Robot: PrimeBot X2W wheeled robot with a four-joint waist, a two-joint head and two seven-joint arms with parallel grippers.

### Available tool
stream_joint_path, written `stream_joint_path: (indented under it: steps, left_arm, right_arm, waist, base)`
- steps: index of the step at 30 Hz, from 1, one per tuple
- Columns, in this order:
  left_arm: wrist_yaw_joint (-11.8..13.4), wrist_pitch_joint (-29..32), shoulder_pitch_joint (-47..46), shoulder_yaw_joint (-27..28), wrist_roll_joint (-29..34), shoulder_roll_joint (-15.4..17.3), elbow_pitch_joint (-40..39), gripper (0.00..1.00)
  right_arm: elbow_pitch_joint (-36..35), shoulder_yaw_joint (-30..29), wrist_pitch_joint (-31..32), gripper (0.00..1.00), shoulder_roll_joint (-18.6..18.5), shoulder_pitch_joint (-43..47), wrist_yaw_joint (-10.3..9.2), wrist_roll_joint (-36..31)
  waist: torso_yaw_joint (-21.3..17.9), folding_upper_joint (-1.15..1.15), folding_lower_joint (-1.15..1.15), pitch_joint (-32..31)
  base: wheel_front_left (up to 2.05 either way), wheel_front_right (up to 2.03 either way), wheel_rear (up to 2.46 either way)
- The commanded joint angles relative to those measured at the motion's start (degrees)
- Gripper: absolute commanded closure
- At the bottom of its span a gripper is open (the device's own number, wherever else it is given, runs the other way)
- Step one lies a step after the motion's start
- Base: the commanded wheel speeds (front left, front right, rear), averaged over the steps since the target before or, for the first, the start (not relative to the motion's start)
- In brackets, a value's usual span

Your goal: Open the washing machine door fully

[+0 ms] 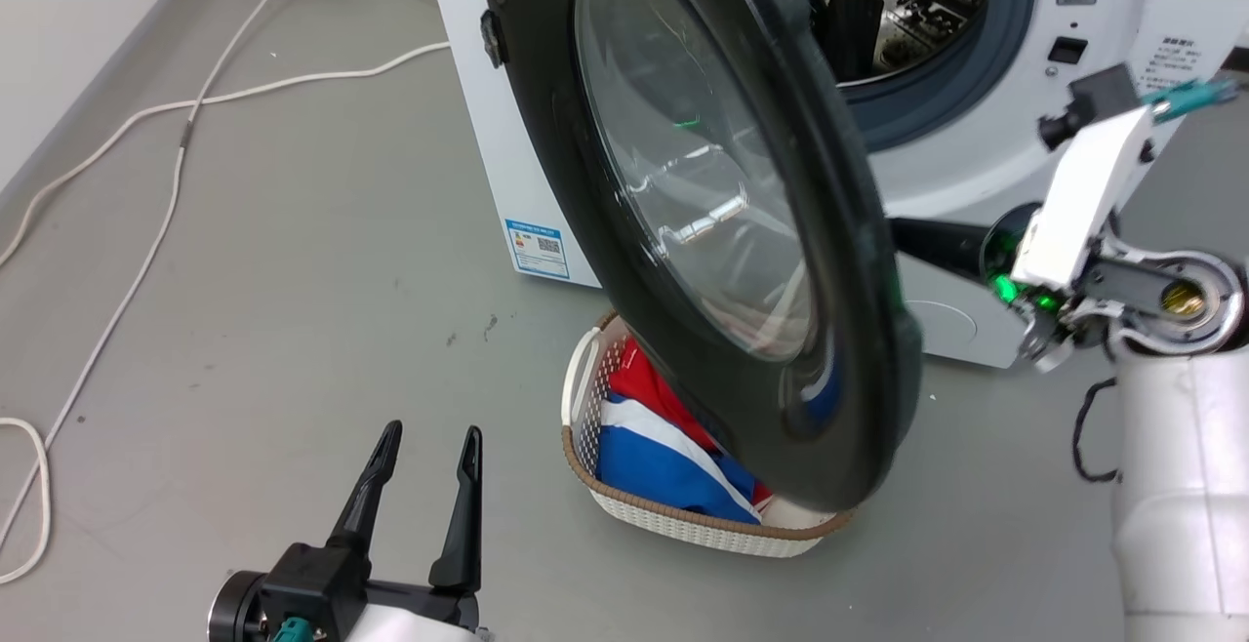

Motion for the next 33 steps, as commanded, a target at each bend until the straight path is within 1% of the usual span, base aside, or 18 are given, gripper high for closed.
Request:
stream_joint_path:
  steps: [1,4,10,16,22,28,32,33]
  left_arm:
    - [-0.1,-0.2,0.8,0.3,0.2,-0.1,0.1,0.0]
    - [-0.1,-0.2,1.3,0.6,0.2,-0.1,0.0,0.0]
    - [-0.3,-0.2,2.3,1.5,0.0,-0.1,0.0,0.0]
    - [-0.3,-0.2,3.0,2.1,0.0,-0.1,0.1,0.0]
    - [-0.4,-0.2,3.4,2.6,0.0,-0.1,0.3,0.0]
    - [-0.3,-0.2,3.4,2.8,0.0,-0.1,0.2,0.0]
    - [-0.1,-0.2,3.4,3.0,-0.3,-0.1,0.0,0.0]
    - [-0.1,-0.2,3.3,3.0,-0.4,-0.1,0.0,0.0]
  right_arm:
    - [0.1,1.9,-0.6,1.0,0.5,2.2,0.0,1.7]
    - [0.1,4.9,-1.7,1.0,0.5,4.2,0.0,4.6]
    - [-0.9,12.9,-4.0,1.0,0.5,6.7,0.0,9.9]
    - [-1.6,18.7,-7.4,1.0,0.6,7.5,0.01,14.8]
    - [-2.1,23.2,-9.7,1.0,0.5,8.0,0.0,17.5]
    - [-1.7,25.1,-11.4,1.0,0.5,7.6,0.01,18.1]
    - [-2.9,25.0,-12.9,1.0,0.1,7.4,0.01,15.7]
    - [-4.4,25.2,-14.0,1.0,-0.6,7.3,0.01,14.0]
  waist:
    - [0.5,0.0,0.01,-0.7]
    - [1.1,0.0,0.01,-1.6]
    - [1.9,0.0,0.01,-2.6]
    - [2.9,0.0,0.01,-3.4]
    - [4.1,0.0,0.01,-4.1]
    - [4.4,0.0,0.01,-4.3]
    - [4.2,0.0,0.01,-4.5]
    - [4.1,0.0,0.01,-4.6]
  base:
    - [0.0,0.0,0.0]
    - [0.0,0.0,0.0]
    - [0.0,0.0,0.0]
    - [0.0,0.0,0.0]
    - [0.0,0.0,0.0]
    - [0.0,0.0,0.0]
    - [0.0,0.0,0.0]
    - [0.0,0.0,0.0]
